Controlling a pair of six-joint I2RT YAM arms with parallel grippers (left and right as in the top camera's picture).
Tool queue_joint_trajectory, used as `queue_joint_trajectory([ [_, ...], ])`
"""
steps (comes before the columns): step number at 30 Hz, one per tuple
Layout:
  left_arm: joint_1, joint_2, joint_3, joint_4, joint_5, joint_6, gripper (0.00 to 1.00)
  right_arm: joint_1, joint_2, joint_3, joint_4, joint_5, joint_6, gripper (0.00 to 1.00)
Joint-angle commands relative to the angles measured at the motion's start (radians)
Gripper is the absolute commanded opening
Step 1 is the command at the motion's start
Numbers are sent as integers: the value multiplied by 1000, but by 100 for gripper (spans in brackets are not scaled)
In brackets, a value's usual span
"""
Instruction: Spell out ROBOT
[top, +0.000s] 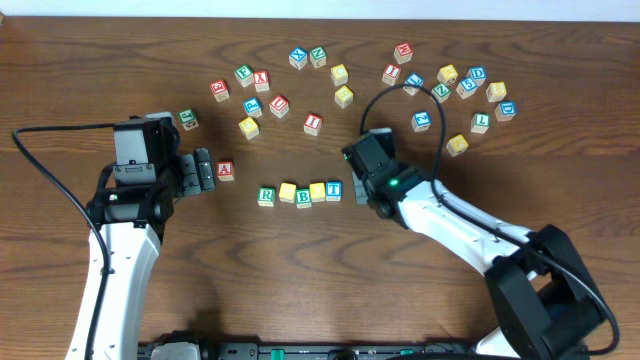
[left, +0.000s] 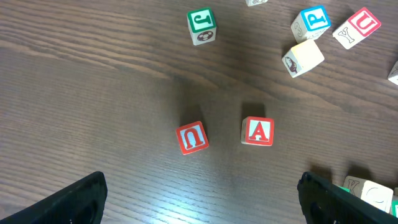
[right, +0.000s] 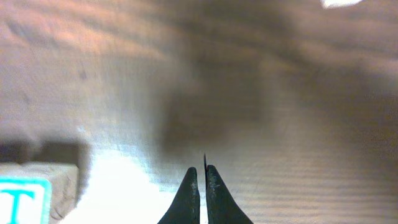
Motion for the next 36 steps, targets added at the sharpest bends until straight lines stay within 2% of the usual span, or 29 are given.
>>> queue_joint_trajectory([
  [1, 3, 0, 29, 5, -5, 6, 96, -18, -47, 26, -4, 8, -35, 1],
  [7, 3, 0, 29, 41, -1, -5, 96, -38, -68, 26, -7, 8, -35, 1],
  [9, 3, 0, 29, 47, 0, -42, 94, -42, -75, 26, -7, 8, -35, 1],
  [12, 3, 9, 29, 54, 95, -55, 93, -46, -92, 26, -7, 8, -35, 1],
  [14, 3, 29, 29, 54, 142, -55, 77, -46, -105, 27, -6, 8, -39, 1],
  [18, -5, 118, 29, 39, 149, -56, 70, -46, -129, 29, -7, 8, -45, 1],
  [23, -35, 237, 29, 0, 156, -55, 50, -47, -156, 29, -7, 8, -60, 1],
  [35, -187, 272, 29, -114, 155, -59, 48, -96, -156, 29, -27, 8, -61, 1],
  [36, -194, 272, 29, -118, 155, -59, 45, -101, -156, 29, -29, 8, -61, 1],
])
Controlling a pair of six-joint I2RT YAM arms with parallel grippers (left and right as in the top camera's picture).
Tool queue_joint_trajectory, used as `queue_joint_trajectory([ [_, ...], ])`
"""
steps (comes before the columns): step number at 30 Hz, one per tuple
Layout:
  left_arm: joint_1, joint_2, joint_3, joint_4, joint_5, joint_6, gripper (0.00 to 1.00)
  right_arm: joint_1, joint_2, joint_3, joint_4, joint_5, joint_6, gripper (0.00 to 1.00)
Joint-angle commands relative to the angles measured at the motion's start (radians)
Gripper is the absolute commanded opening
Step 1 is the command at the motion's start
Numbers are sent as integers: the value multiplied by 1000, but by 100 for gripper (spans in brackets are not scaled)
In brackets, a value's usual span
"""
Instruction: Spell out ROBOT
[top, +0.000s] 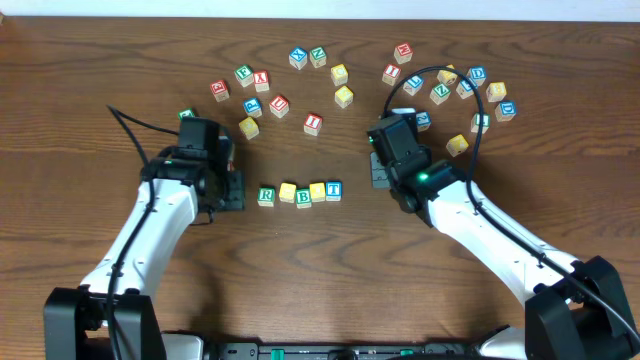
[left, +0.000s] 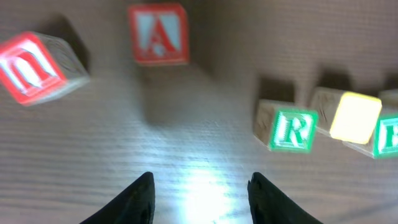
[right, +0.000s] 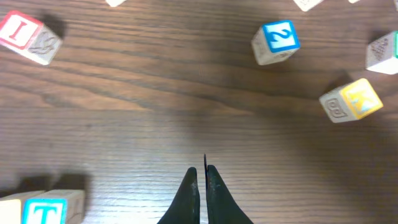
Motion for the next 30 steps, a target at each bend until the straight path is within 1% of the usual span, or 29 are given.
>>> queue_joint_trajectory([
  [1, -22, -3, 24, -14, 8, -5, 42, -22, -19, 19, -4, 8, -12, 1],
  [4, -24, -3, 24, -12, 6, -5, 31, -30, -19, 19, -5, 8, -12, 1],
  [6, -24, -3, 24, -12, 1, -5, 28, -32, -19, 19, -6, 8, -12, 1],
  [17, -24, 1, 19, 13, -7, 1, 28, -32, -19, 19, -6, 8, -12, 1],
  [22, -24, 2, -5, 44, -25, 4, 30, -32, -19, 19, -6, 8, -12, 1],
  [30, -24, 21, -12, 79, -24, 3, 30, -32, -19, 19, -7, 8, -12, 1],
])
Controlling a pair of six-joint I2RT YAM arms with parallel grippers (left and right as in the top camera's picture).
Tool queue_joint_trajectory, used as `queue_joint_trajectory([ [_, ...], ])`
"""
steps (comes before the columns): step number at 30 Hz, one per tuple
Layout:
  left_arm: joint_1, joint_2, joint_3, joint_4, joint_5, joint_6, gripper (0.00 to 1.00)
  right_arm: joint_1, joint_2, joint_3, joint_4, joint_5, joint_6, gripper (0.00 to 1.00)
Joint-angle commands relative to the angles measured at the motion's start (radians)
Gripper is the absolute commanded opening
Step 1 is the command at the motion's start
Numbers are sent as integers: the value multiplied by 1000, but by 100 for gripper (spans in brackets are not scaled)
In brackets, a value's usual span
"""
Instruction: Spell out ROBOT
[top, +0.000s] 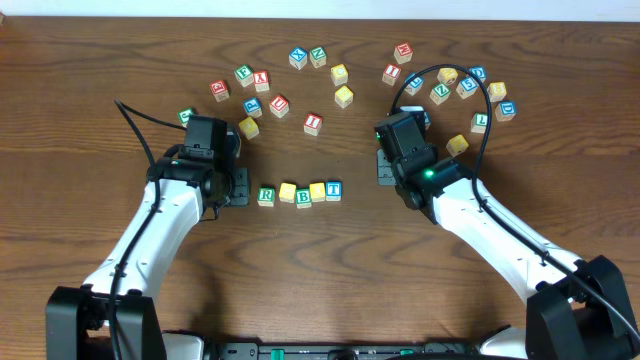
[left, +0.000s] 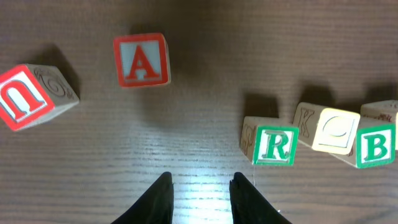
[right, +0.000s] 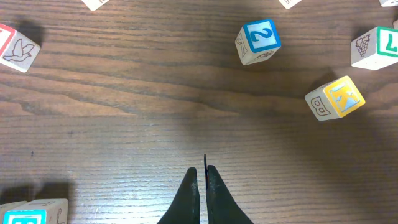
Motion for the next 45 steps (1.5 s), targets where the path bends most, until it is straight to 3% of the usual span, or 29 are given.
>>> queue_joint_trajectory([
  [1, -1, 27, -12, 20, -8, 3, 30, -6, -19, 19, -3, 8, -12, 1],
  [9, -2, 88, -11, 159, 163, 2, 30, -6, -19, 19, -4, 8, -8, 1],
  [18, -10, 90, 10, 210, 224, 64, 30, -6, -19, 19, -4, 8, -3, 1],
  [30, -106, 110, 21, 233, 214, 76, 29, -6, -19, 19, -4, -8, 7, 1],
  [45, -112, 219, 68, 269, 204, 102, 25, -5, -19, 19, -4, -22, 8, 1],
])
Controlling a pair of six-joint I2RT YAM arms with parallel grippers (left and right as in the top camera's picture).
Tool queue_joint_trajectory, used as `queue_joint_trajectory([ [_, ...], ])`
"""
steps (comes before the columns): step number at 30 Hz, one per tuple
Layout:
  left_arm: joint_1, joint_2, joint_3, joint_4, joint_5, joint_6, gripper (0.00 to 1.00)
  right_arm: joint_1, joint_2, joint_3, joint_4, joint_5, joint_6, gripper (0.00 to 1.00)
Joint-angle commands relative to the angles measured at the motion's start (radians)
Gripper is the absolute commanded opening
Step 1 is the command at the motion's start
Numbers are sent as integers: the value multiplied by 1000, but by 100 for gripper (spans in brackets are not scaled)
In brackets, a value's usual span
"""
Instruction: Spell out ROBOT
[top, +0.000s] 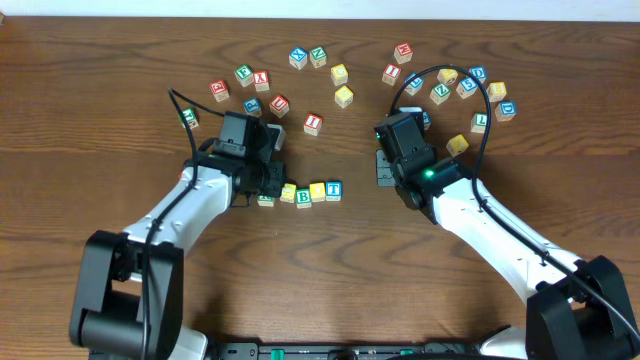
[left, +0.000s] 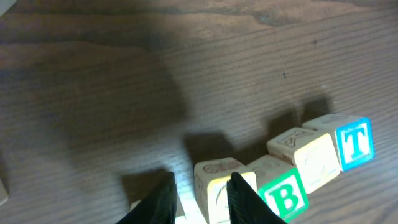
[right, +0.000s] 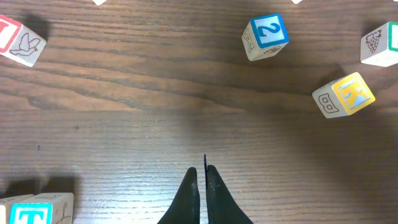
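A row of letter blocks lies at mid table: a green R (top: 265, 200) half hidden under my left gripper (top: 268, 180), then a yellow block (top: 288, 192), a green B (top: 303, 197), another yellow block (top: 318, 190) and a blue T (top: 333, 188). In the left wrist view the left gripper (left: 202, 176) is narrowly open and empty. Its right finger (left: 239, 193) crosses the first yellow block (left: 214, 190); B (left: 283, 196) and T (left: 354, 142) follow, and R is out of view. My right gripper (right: 203, 168) is shut on nothing, to the right of T (right: 31, 213).
Loose letter blocks are scattered along the back, among them a red I (top: 313, 122) and a cluster at the back right (top: 470, 85). A blue 2 block (right: 265, 36) and a yellow K block (right: 345, 94) lie ahead of the right gripper. Cables loop over both arms.
My left gripper moved right, from the bare table just left of R to over R and the first yellow block. The row and the right gripper look unchanged.
First my left gripper stood wide open far left by the red A, and my right gripper was shut beside T. Then the left gripper was near R with narrower jaws, and the right had drawn back. Now the left gripper is over the row's left end.
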Motion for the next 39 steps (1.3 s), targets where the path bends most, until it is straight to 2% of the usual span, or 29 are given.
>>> queue_joint_trajectory([
  [1, -2, 40, 60, 3, -2, 38, 25, -6, -19, 19, -2, 1, 7, 1],
  [5, -2, 76, 98, -3, -2, 38, 20, -6, -19, 19, -22, 2, 6, 1],
  [9, -5, 89, 122, -16, -2, 37, 19, -6, -19, 19, -20, 2, 6, 1],
  [13, -8, 89, 127, -14, -3, 13, 8, -6, -19, 19, -20, 2, 7, 1],
  [24, -69, 89, 128, -15, -7, 0, 8, -6, -19, 19, -20, 1, 7, 1],
  [39, -73, 90, 128, -47, -66, 0, 7, -6, -19, 19, -24, 2, 6, 1],
])
